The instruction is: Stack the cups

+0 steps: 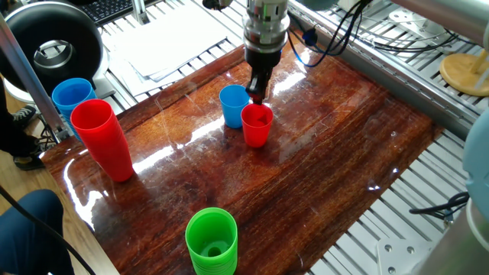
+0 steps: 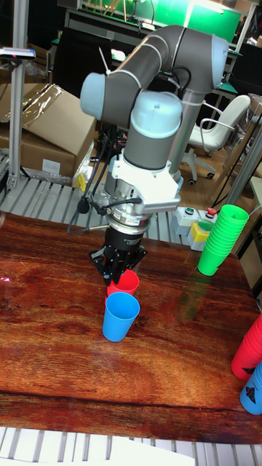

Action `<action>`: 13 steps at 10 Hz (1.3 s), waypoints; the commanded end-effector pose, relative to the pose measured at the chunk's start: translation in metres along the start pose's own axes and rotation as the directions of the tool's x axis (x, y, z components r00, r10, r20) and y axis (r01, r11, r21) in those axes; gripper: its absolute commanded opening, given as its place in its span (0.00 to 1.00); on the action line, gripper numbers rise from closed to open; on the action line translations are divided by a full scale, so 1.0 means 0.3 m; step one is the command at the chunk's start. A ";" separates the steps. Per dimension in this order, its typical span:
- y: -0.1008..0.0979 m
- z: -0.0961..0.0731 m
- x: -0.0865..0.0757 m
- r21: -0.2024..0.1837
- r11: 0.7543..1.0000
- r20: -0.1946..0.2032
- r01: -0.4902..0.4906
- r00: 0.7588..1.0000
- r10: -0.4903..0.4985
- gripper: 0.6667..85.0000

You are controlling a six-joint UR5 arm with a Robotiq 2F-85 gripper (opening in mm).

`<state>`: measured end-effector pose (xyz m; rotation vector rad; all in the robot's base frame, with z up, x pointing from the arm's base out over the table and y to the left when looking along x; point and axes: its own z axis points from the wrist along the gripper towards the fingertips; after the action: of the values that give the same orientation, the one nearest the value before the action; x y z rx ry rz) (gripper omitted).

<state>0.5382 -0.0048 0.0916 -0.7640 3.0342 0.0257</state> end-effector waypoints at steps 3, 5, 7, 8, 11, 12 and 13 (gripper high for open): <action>0.014 0.030 -0.004 -0.008 1.000 0.026 0.001 1.000 -0.001 0.25; 0.004 0.034 0.003 0.010 1.000 0.017 -0.025 1.000 0.024 0.01; 0.026 0.019 0.011 -0.017 0.999 0.008 -0.032 0.999 0.033 0.01; 0.028 -0.013 0.031 -0.033 0.999 -0.013 -0.023 1.000 0.023 0.01; 0.087 -0.100 0.049 -0.096 0.994 -0.052 -0.042 0.998 0.037 0.01; 0.116 -0.139 0.047 -0.116 0.992 -0.065 -0.053 0.997 0.046 0.01; 0.132 -0.196 0.042 -0.125 0.991 -0.080 -0.055 0.996 0.045 0.01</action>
<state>0.5150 0.0086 0.1205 -0.7285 3.1141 0.1299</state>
